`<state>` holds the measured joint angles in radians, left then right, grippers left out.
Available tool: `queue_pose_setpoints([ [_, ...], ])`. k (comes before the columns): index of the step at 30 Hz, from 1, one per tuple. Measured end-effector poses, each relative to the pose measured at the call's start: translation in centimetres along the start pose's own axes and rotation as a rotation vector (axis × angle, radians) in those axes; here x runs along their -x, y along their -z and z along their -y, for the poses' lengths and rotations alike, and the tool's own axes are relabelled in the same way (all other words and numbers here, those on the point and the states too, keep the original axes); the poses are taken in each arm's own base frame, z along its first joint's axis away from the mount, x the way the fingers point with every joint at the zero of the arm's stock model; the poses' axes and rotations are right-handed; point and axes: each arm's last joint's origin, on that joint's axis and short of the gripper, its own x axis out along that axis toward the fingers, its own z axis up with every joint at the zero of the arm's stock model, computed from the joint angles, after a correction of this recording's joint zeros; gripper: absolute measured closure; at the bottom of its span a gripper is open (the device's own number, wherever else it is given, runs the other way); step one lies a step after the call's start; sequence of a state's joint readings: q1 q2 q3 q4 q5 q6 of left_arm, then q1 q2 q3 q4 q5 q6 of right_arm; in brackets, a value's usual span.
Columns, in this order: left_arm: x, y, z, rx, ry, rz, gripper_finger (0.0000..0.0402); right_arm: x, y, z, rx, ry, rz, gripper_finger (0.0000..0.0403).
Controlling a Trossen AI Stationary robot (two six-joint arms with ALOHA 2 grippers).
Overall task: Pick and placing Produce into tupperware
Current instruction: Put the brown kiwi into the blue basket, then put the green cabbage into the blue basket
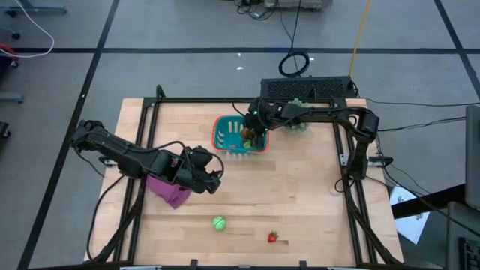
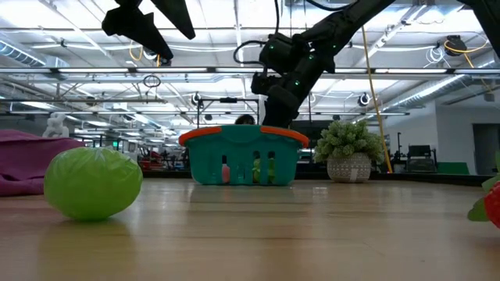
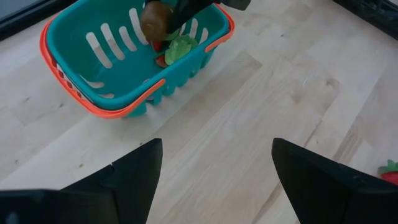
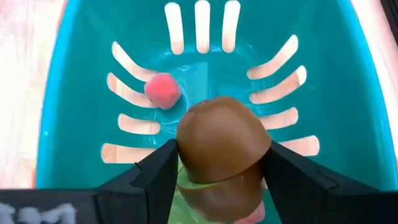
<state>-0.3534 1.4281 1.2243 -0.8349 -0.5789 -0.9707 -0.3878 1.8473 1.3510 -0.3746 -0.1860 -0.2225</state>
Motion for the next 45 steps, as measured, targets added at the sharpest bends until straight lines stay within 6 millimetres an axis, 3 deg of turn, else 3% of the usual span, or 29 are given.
queue_pose_setpoints([
  [8,0.00,-0.01,0.02,0.004,0.002,0.000,0.0094,-0.54,0.68,0.12,-0.018,-0.009,-0.056,0.0195],
  [35,0.00,0.00,0.02,0.007,0.004,-0.002,0.0094,-0.66,-0.05,-0.37,0.048,0.048,-0.011,0.0194],
  [45,0.00,0.00,0.03,0.001,0.005,-0.004,0.0094,-0.74,-0.12,-0.67,0.090,0.145,-0.037,0.0125],
])
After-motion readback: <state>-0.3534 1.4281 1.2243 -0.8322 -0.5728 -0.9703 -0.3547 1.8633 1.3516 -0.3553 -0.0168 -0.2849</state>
